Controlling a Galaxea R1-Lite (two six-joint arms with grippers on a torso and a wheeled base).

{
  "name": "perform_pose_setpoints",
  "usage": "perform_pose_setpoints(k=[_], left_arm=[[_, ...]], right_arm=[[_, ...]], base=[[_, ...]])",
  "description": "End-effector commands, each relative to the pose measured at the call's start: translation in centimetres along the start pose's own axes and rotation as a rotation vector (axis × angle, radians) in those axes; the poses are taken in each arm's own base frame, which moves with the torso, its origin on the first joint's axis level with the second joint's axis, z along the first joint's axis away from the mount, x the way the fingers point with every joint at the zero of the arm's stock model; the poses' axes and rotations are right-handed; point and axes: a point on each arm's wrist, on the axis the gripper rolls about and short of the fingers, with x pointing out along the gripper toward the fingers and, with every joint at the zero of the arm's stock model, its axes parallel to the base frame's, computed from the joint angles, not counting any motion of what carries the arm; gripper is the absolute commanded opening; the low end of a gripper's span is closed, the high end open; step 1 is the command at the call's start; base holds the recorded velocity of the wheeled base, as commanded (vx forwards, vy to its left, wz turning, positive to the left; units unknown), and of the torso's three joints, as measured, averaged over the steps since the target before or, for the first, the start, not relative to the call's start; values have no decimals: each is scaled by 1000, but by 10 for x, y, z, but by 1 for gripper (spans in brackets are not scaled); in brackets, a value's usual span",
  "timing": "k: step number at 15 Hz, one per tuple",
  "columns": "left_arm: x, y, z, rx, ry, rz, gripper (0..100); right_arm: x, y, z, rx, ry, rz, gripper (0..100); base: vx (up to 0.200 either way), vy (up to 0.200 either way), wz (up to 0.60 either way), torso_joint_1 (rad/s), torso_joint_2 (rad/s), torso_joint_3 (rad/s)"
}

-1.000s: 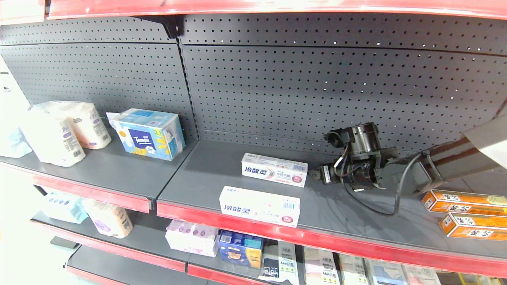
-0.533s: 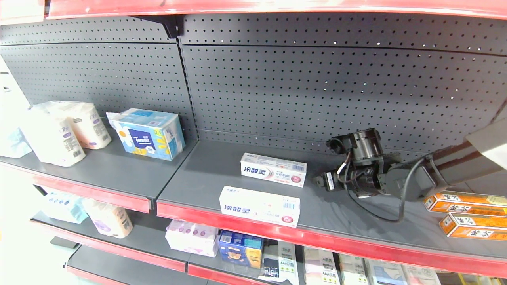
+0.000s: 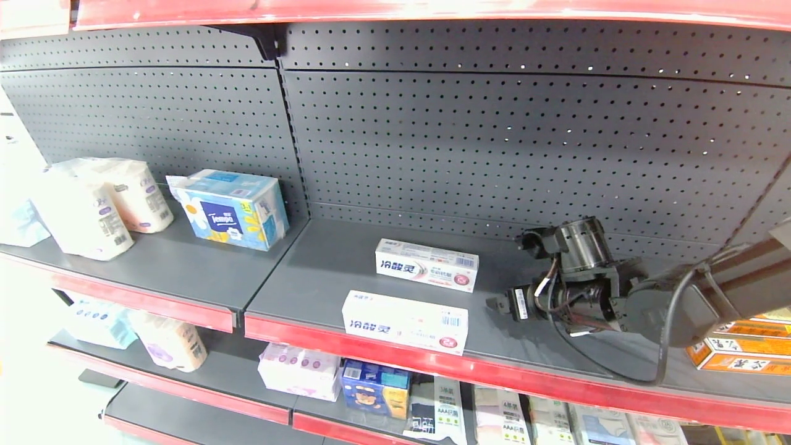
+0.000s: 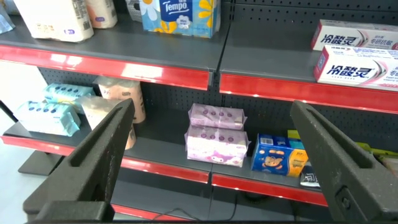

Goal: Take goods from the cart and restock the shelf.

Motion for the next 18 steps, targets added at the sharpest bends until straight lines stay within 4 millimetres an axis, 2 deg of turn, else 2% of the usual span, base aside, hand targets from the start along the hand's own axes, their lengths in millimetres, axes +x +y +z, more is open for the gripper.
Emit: perform_pose_setpoints(k=[1, 7, 18], left_arm=[[0, 0, 0, 0, 1, 0, 100], [0, 0, 0, 0, 0, 0, 100], [0, 0, 0, 0, 1, 0, 100]], right_arm=[[-3, 4, 1, -2, -8, 12, 100], [7, 14, 14, 7, -38, 33, 100], [11, 16, 14, -2, -15, 124, 100]], base=[[0, 0, 0, 0, 0, 0], [0, 0, 0, 0, 0, 0], [0, 0, 0, 0, 0, 0]])
